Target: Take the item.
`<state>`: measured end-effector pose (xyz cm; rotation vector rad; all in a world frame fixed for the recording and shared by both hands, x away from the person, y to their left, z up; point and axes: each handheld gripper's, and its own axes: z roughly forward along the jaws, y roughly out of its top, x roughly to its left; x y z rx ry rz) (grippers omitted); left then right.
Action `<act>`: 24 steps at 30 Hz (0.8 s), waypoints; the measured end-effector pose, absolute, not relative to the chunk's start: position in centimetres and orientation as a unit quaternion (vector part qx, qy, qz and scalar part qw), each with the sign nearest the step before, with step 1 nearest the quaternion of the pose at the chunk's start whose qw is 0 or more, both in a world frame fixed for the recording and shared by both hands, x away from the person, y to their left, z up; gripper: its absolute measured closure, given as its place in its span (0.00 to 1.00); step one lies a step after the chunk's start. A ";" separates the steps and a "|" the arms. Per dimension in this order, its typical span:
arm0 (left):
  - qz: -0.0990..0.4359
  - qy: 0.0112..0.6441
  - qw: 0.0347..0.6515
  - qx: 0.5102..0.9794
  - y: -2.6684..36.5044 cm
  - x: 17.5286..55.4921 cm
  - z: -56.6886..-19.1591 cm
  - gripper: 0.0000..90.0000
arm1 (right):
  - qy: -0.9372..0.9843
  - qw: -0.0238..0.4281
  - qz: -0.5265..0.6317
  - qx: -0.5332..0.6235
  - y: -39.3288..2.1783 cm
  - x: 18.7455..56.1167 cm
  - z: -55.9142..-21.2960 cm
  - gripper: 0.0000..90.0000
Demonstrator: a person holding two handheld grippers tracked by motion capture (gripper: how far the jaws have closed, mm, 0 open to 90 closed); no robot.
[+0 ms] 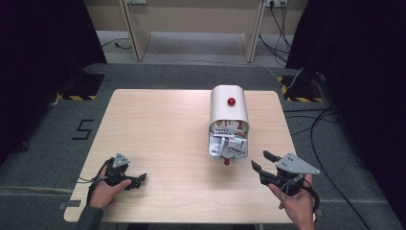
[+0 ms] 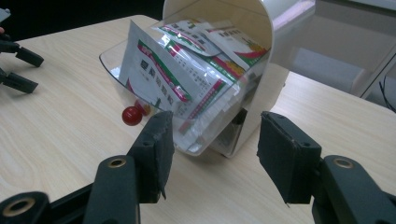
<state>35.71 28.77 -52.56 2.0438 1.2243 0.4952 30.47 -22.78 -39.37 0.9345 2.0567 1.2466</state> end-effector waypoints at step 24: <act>0.191 0.472 0.347 0.788 28.8 35.7 -52.6 0.00 | 0.773 0.278 0.471 0.323 -21.5 31.1 -38.4 0.54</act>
